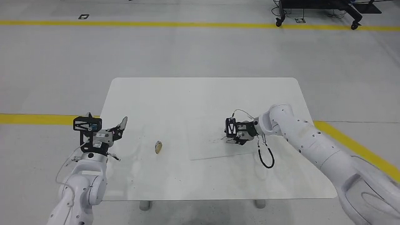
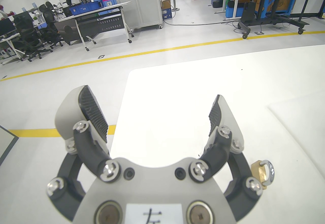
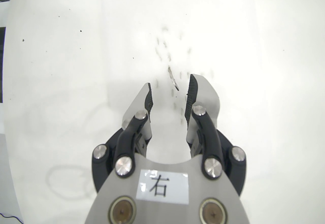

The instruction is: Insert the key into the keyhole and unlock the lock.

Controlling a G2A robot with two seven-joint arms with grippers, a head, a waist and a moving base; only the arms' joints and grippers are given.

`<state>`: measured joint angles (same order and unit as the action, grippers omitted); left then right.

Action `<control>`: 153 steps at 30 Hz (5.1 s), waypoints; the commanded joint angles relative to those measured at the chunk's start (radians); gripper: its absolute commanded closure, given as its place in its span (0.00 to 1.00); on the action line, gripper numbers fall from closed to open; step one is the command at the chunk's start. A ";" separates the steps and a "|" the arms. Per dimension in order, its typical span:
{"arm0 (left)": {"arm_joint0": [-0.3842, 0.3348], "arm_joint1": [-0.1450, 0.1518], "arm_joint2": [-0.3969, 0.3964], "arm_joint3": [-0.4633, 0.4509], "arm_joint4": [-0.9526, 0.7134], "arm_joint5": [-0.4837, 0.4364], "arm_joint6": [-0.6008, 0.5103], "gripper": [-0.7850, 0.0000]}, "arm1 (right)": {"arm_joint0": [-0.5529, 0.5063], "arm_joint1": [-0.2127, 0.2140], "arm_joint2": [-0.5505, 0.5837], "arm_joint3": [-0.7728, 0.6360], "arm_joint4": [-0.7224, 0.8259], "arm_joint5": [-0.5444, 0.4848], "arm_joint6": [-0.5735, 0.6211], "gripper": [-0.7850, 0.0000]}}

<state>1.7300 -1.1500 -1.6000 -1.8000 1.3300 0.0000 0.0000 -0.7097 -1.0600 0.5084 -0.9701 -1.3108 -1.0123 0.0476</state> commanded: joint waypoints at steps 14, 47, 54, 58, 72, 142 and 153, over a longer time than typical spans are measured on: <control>0.000 0.000 0.000 0.000 0.000 0.000 0.000 0.00 | 0.074 -0.035 -0.111 0.046 0.050 0.000 -0.004 1.00; 0.000 0.000 0.001 0.000 -0.001 -0.003 0.000 0.00 | 0.006 0.057 -0.014 -0.040 -0.065 0.012 -0.149 1.00; -0.163 -0.005 0.182 -0.090 0.122 -0.161 -0.158 0.00 | 0.006 0.057 -0.014 -0.040 -0.065 0.012 -0.149 1.00; -0.322 -0.026 0.353 -0.052 0.191 -0.184 -0.270 0.00 | 0.006 0.057 -0.014 -0.040 -0.065 0.012 -0.149 1.00; -0.420 -0.039 0.488 -0.024 0.263 -0.314 -0.373 0.00 | 0.006 0.057 -0.014 -0.040 -0.065 0.012 -0.149 1.00; -0.425 -0.144 0.455 0.294 -0.219 -0.204 -0.105 0.00 | -0.211 0.173 0.242 -0.174 -0.040 0.021 -0.877 1.00; -0.446 -0.145 0.396 0.388 -0.684 -0.528 -0.131 0.00 | -0.218 0.148 0.146 -0.216 0.183 0.000 -0.855 1.00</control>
<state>1.2908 -1.2973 -1.1929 -1.4258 0.7025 -0.4848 -0.1083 -0.9392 -0.9071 0.6849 -1.1858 -1.1738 -1.0133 -0.8068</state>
